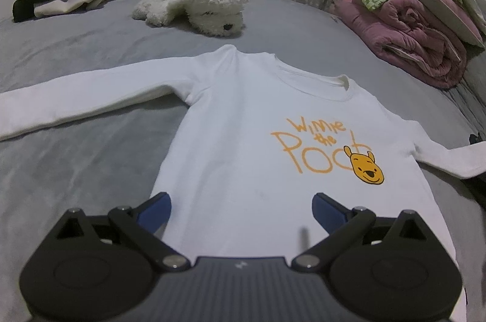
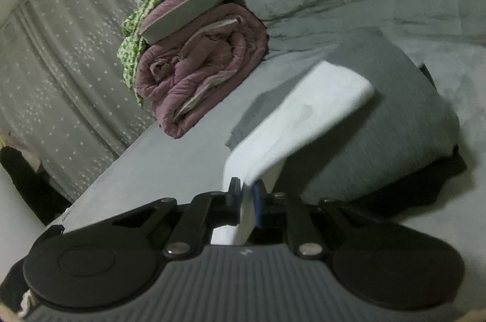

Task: Fold clothes
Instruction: 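Grasp the sweatshirt sleeve cuff with the right gripper, then carry the sleeve across the shirt chest with the right gripper and release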

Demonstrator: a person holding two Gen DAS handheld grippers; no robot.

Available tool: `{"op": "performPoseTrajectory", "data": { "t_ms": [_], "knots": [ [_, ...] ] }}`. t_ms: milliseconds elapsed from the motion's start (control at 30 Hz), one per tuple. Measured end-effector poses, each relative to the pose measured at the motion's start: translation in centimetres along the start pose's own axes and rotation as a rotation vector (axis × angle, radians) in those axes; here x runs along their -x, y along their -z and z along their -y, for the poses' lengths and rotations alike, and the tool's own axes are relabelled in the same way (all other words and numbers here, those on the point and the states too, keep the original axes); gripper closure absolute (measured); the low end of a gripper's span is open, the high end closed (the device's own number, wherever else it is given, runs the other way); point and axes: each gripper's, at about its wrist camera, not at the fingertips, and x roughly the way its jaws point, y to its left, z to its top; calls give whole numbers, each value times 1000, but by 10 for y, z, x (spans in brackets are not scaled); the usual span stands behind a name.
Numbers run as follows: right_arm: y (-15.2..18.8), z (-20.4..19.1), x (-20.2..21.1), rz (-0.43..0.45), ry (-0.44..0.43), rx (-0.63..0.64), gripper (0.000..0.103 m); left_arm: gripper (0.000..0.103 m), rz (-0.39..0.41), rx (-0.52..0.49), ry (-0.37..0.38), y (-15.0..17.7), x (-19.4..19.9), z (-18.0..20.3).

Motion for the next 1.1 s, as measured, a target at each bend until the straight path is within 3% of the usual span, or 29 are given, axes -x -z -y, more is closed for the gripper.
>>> {"op": "performPoseTrajectory", "data": {
  "t_ms": [233, 600, 800, 1100],
  "knots": [
    [-6, -37, -1, 36, -50, 108, 95, 3, -1, 6, -1, -1, 0, 0],
    [-4, -122, -8, 52, -226, 303, 95, 3, -3, 17, 4, -2, 0, -3],
    [15, -165, -18, 30, -307, 401, 95, 3, -4, 28, 7, -3, 2, -5],
    [71, -205, -31, -57, -409, 454, 95, 3, 14, 66, 14, -10, 10, -13]
  ]
}}
